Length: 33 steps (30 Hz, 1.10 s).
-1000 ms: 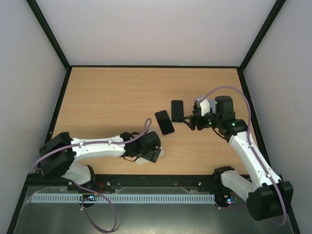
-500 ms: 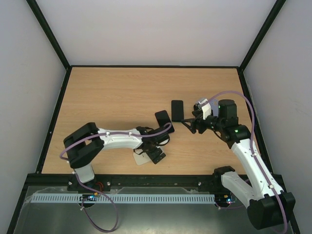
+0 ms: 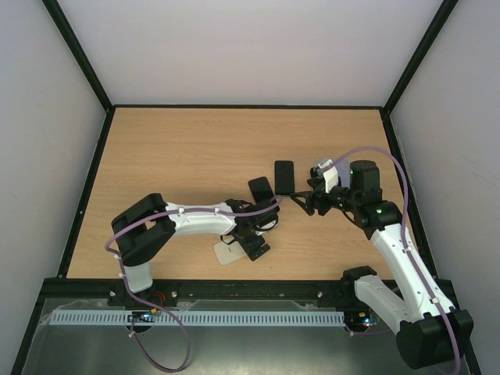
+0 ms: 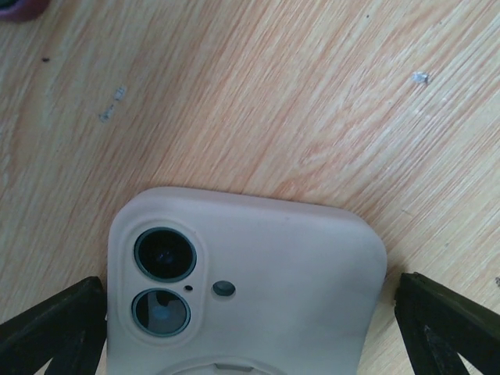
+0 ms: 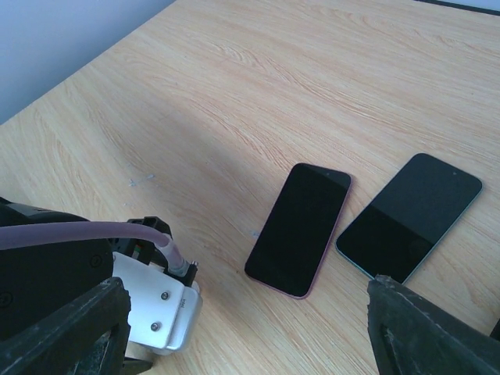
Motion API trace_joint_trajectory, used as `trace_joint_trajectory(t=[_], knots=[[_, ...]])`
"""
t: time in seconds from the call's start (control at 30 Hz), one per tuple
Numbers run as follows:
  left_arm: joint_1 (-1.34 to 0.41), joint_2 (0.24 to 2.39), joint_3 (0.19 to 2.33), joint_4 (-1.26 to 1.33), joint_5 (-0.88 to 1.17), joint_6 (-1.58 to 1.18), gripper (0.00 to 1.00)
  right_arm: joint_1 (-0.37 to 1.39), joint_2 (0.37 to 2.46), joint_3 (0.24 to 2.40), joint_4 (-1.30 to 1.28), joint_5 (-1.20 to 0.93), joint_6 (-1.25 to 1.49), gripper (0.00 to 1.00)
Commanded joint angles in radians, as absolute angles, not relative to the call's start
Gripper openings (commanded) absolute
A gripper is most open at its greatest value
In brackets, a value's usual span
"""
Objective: Take the phone out of the phone case
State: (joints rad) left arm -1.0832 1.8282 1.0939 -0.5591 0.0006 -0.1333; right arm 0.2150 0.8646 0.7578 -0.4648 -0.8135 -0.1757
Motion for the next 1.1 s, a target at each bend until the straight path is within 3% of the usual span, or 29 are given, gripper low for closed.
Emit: trace_joint_trajectory(t=[0.0, 0.1, 0.33, 0.47, 0.57, 0.67, 0.9, 1.07], knots=[[-1.082, 1.901, 1.010, -0.729, 0.119, -0.181, 0.98, 0.209, 0.847, 0.756, -0.457, -0.831, -0.187, 0.80], [-1.093, 1.916, 1.015, -0.761, 0.100, -0.210, 0.91, 0.210, 0.848, 0.756, -0.458, -0.834, -0.187, 0.80], [-1.104, 1.946, 1.021, -0.805, 0.076, -0.235, 0.58, 0.209, 0.848, 0.756, -0.456, -0.840, -0.181, 0.80], [-1.096, 1.873, 1.067, -0.753, 0.102, -0.258, 0.47, 0.210, 0.849, 0.761, -0.453, -0.835, -0.171, 0.80], [-1.060, 1.797, 1.117, -0.669, 0.105, -0.303, 0.24, 0.207, 0.859, 0.773, -0.440, -0.813, -0.147, 0.79], [-1.007, 1.737, 1.153, -0.588, 0.114, -0.377, 0.23, 0.205, 0.874, 0.793, -0.431, -0.812, -0.115, 0.79], [-0.924, 1.585, 1.142, -0.304, 0.187, -0.524, 0.05, 0.205, 0.864, 0.904, -0.517, -0.810, -0.117, 0.79], [-0.905, 1.463, 1.053, -0.043, 0.263, -0.544, 0.02, 0.205, 0.837, 1.012, -0.594, -0.827, -0.139, 0.81]])
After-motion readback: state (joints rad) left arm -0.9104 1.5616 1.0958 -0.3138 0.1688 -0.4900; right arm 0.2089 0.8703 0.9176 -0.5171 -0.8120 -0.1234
